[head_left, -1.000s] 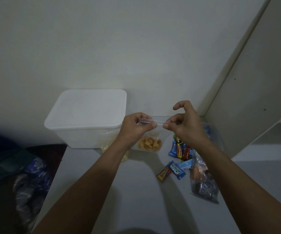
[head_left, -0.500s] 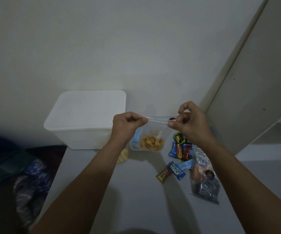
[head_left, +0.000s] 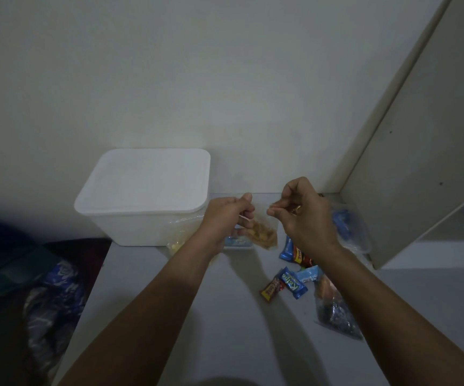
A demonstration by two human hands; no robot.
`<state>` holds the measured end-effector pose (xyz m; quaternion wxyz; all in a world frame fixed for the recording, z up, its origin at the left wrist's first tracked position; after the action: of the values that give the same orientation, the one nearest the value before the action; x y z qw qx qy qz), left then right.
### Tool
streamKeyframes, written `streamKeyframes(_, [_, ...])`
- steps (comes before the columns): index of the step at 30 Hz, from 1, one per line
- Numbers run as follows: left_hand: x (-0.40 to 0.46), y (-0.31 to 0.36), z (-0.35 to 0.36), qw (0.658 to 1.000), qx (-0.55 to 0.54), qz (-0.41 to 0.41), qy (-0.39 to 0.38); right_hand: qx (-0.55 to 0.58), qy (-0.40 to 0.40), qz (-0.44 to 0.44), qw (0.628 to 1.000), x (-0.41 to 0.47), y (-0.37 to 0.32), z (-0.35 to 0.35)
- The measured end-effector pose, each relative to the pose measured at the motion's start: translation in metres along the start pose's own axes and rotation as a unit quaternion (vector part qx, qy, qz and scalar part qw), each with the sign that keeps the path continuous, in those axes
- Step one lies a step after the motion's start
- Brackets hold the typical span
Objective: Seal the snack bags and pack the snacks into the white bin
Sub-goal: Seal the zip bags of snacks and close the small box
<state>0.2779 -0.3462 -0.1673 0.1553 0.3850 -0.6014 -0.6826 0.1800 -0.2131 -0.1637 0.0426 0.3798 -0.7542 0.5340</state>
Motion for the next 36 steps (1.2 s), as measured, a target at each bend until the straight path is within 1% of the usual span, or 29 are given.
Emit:
streamKeyframes(3, [0.0, -0.003, -0.001, 0.999, -0.027, 0.005, -0.016, -0.005, 0.004, -0.007, 1.0, -0.003, 0.002, 0.0])
streamKeyframes(7, [-0.001, -0.003, -0.003, 0.997, -0.071, -0.041, -0.01, -0.009, 0.004, -0.013, 1.0, -0.005, 0.001, 0.001])
streamKeyframes(11, [-0.001, -0.004, -0.003, 0.995, -0.081, -0.047, -0.017, -0.008, -0.003, -0.011, 1.0, -0.007, 0.001, 0.002])
streamKeyframes(14, [-0.001, -0.004, -0.003, 0.996, -0.086, -0.028, -0.022, 0.012, -0.011, 0.007, 1.0, -0.009, 0.004, 0.002])
streamKeyframes(19, [-0.002, -0.008, 0.0, 0.998, -0.061, 0.019, -0.011, 0.066, -0.061, 0.07, 0.993, -0.008, 0.006, 0.003])
streamKeyframes(22, [-0.003, -0.011, 0.003, 0.998, -0.047, 0.044, -0.006, 0.072, -0.057, 0.104, 0.99, -0.005, 0.009, 0.005])
streamKeyframes(27, [-0.005, -0.016, -0.002, 0.997, 0.002, 0.072, -0.009, 0.057, -0.053, 0.124, 0.989, -0.003, 0.012, 0.009])
streamKeyframes(29, [-0.003, -0.019, -0.007, 0.998, 0.017, 0.054, 0.026, 0.052, -0.051, 0.117, 0.99, -0.004, 0.011, 0.012])
streamKeyframes(31, [0.001, -0.026, -0.013, 0.994, 0.007, 0.041, 0.104, 0.047, -0.067, 0.108, 0.991, -0.005, 0.01, 0.014])
streamKeyframes(32, [0.004, -0.03, -0.018, 0.988, 0.017, 0.055, 0.143, 0.048, -0.081, 0.106, 0.99, -0.005, 0.009, 0.014])
streamKeyframes(33, [0.005, -0.035, -0.023, 0.983, 0.042, 0.072, 0.161, 0.051, -0.095, 0.106, 0.989, -0.004, 0.008, 0.014])
streamKeyframes(34, [0.006, -0.041, -0.027, 0.983, 0.065, 0.083, 0.149, 0.054, -0.109, 0.106, 0.987, -0.004, 0.008, 0.015])
streamKeyframes(36, [0.005, -0.053, -0.031, 0.99, 0.068, 0.09, 0.084, 0.059, -0.132, 0.112, 0.983, -0.003, 0.008, 0.016])
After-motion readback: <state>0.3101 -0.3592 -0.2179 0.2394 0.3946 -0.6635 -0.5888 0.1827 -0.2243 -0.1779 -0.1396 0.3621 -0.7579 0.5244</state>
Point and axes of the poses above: each hand's wrist, its own x-axis towards the middle knuckle, its own z-axis out of the palm, y = z × x, the point moved 1 cm from there along x, towards the middle knuckle, and after that the axes turned 6 degrees about y, right-handed, at the moved point
